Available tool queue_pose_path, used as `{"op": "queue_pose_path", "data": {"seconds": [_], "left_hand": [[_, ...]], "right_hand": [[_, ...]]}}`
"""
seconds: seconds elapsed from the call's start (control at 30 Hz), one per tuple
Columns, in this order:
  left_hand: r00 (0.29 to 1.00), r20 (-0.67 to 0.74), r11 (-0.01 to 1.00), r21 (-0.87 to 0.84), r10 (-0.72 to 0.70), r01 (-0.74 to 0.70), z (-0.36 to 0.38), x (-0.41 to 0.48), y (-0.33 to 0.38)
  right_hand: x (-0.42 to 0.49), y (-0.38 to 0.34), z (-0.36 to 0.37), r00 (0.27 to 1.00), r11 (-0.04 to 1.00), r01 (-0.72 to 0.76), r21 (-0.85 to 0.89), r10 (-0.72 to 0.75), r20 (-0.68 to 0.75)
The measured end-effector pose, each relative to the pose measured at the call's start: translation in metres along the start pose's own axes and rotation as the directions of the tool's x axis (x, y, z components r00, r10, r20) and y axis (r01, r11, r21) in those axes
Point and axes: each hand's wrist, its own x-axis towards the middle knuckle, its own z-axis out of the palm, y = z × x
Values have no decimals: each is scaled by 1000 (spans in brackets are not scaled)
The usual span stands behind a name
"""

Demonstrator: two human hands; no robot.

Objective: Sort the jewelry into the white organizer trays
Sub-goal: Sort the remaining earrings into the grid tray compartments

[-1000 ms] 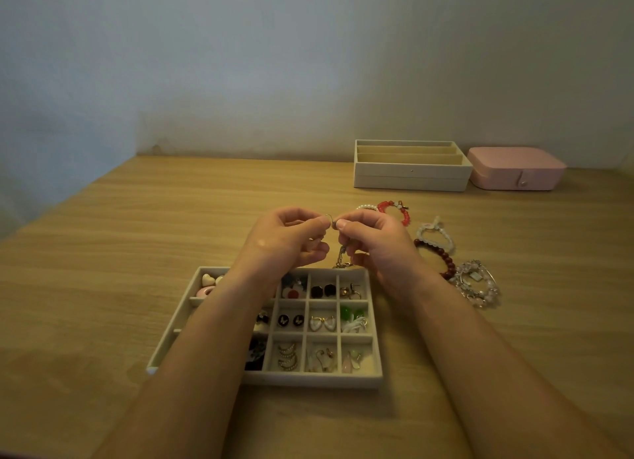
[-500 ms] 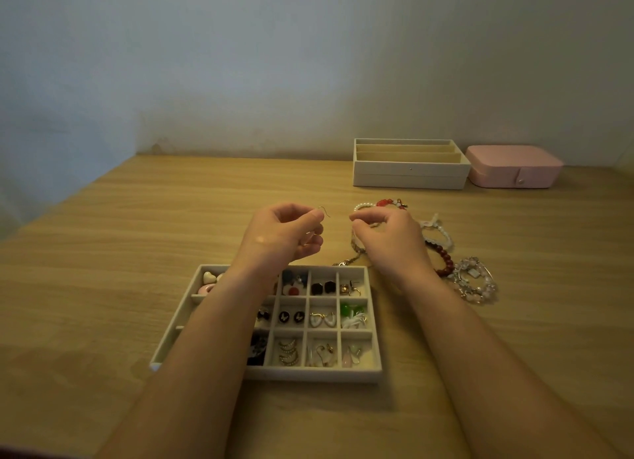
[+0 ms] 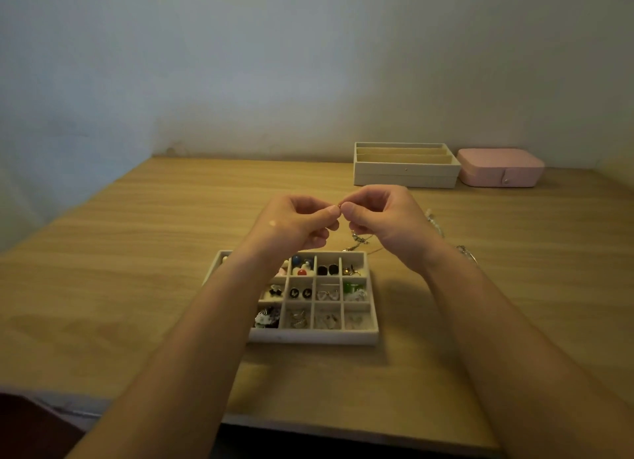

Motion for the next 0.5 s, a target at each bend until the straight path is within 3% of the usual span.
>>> {"op": "queue_pose_path", "data": {"seconds": [0.23, 0.33, 0.4, 0.5], "left_hand": [[995, 95, 995, -93, -17, 26, -2, -36, -2], [989, 145, 997, -58, -39, 47, -3, -51, -4], [984, 174, 999, 5, -36, 36, 0, -59, -8], [992, 128, 969, 242, 13, -44, 4, -68, -15]], "right_hand": [[-27, -13, -6, 996, 997, -70, -22, 71, 49], [-39, -15, -9, 990, 991, -109, -74, 115, 80], [-47, -14, -11, 985, 981, -116, -154, 134, 111], [-60, -14, -14, 971, 957, -143, -252, 186, 153]]}}
